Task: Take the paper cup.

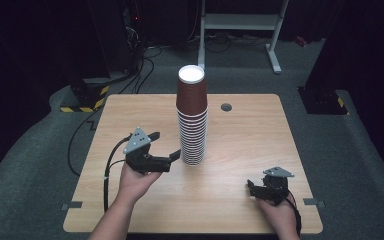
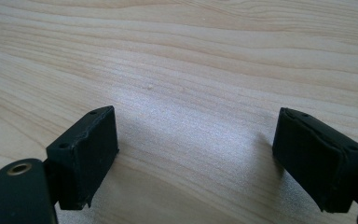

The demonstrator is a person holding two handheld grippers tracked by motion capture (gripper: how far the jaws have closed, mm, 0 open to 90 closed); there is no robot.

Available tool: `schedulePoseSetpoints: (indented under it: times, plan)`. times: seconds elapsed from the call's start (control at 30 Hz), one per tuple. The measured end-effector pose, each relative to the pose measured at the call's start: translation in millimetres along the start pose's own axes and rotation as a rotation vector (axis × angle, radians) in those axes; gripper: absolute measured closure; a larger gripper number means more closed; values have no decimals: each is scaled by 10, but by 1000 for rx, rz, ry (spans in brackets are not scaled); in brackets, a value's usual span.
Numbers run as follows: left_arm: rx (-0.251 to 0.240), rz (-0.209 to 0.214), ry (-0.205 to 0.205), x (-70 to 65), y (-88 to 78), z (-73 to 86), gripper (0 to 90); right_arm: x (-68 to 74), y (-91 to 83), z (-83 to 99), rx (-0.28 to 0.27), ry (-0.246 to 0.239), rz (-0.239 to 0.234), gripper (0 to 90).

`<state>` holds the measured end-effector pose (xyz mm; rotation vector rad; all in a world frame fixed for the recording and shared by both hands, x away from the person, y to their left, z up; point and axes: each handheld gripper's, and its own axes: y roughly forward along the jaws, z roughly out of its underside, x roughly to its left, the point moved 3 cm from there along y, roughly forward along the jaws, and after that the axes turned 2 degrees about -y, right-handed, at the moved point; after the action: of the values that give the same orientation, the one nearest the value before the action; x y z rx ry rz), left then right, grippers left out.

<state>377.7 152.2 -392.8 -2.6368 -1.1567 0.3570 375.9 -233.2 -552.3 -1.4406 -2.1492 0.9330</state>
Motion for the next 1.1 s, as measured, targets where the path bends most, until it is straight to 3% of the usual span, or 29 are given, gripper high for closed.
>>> schedulePoseSetpoints:
  times: [0.17,0.73,1.1]
  plan:
    - [-12,-3,7,13,4,-71,42,-1,0,0,0,-1,0,137]
    - [-73,14,57,-21,100,-625,45,-1,0,0,0,-1,0,137]
    - [-81,26,69,-40,202,-853,48,-2,0,0,1,-1,0,137]
